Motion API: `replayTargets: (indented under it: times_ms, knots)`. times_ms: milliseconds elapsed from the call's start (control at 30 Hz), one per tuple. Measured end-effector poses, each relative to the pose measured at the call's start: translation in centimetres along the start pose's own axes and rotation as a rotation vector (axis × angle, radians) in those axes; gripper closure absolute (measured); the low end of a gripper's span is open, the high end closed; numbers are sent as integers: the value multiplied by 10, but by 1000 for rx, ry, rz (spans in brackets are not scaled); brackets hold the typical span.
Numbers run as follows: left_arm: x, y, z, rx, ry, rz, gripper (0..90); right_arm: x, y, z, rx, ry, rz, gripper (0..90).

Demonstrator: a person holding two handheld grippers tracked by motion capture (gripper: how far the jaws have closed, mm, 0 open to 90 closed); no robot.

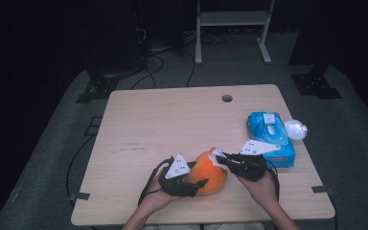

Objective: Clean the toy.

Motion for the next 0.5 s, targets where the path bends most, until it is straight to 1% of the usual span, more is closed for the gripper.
replayTargets:
  times_ms: [67, 100, 133, 167, 200, 233, 267, 300, 333, 367, 433, 500]
  knots:
    - [-4, -7, 1, -23, 17, 64, 164, 1, -4, -1, -17, 9, -8, 807]
    - [-6, -10, 1, -31, 22, 95, 107, 0, -9, -2, -33, 23, -2, 807]
    - [-5, -11, 1, -19, 18, 109, 90, -3, -16, -2, -57, 36, 15, 807]
    - [-4, -11, 0, -6, 6, 113, 97, -7, -23, -2, -73, 43, 35, 807]
    - [-1, -9, -1, 5, -7, 101, 145, -10, -28, -3, -76, 43, 62, 806]
    - [0, -7, -1, -1, -5, 85, 204, -11, -30, -4, -68, 34, 82, 807]
    - [1, -6, -1, -4, -6, 73, 244, -10, -28, -5, -60, 29, 83, 807]
    - [1, -5, 0, -10, -12, 57, 281, -8, -24, -5, -65, 32, 58, 808]
    - [1, -5, -1, -15, -9, 52, 302, -5, -19, -4, -62, 32, 26, 808]
    - [1, -4, -1, -16, -10, 52, 306, -1, -13, -4, -52, 30, 5, 808]
    - [2, -3, -2, -13, -9, 41, 310, 5, -5, -2, -25, 10, -19, 808]
    - [2, -3, -2, -14, -8, 38, 310, 7, -2, -1, -28, 6, -37, 807]
Point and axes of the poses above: each handheld gripper's, and its own axes: z roughly backward along the jaws, x roughly out of its underside, y roughly to its right, the point moved 7 cm from there along -z, roughly forward along the jaws, and after that the axes turned 15 degrees about z, right-handed, at the moved point
